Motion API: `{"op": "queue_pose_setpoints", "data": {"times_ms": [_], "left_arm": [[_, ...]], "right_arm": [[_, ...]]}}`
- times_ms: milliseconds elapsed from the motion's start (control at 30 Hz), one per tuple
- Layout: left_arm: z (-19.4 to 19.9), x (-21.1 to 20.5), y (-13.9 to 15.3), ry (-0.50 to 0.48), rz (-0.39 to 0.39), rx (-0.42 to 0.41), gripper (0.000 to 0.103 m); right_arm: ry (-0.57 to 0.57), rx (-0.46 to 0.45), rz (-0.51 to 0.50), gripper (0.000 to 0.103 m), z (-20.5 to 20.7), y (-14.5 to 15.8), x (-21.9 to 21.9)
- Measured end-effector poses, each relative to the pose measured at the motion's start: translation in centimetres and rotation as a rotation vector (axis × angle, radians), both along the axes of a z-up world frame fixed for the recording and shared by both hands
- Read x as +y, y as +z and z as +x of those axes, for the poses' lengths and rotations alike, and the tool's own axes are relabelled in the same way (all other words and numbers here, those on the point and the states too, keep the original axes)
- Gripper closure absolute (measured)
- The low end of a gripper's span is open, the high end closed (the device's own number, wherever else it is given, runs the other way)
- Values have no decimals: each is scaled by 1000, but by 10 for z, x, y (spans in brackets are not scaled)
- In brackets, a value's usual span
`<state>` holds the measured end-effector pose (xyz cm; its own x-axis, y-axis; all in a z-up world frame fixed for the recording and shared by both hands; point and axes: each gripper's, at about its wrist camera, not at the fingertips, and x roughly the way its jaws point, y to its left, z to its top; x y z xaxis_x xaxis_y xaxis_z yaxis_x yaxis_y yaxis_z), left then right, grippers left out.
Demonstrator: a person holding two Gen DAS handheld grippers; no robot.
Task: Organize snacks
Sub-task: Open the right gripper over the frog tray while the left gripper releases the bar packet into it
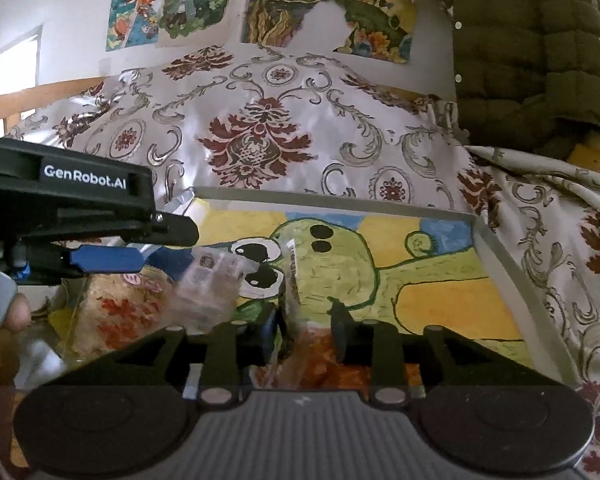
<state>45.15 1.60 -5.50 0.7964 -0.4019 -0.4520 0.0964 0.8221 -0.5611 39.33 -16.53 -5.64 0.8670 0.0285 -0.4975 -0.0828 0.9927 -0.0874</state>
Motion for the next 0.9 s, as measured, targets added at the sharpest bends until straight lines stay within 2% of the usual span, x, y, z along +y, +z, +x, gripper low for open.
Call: {"op": "queue_pose_setpoints", "data": {"times_ms": [67,200,333,567,733,900], "left_arm": [[-4,2,7,17,16,-6,30],[-16,8,27,54,84,-33,22],[-38,13,54,98,160,-88,7],[-96,1,104,111,315,-236,1],[-147,-5,126,159,394,-321,1],[-194,-8,131,214,416,-332,1]], "right_arm": [[-11,-8,8,54,-5,7,-2],[-37,-37,42,45,-17,27,-9],[-48,-91,101,27,-32,50,-19],[-59,-160,196,3,-75,81,-40],[-69,-206,237,0,-110,103,-60],[-72,-232,238,0,-153,113,-74]]}}
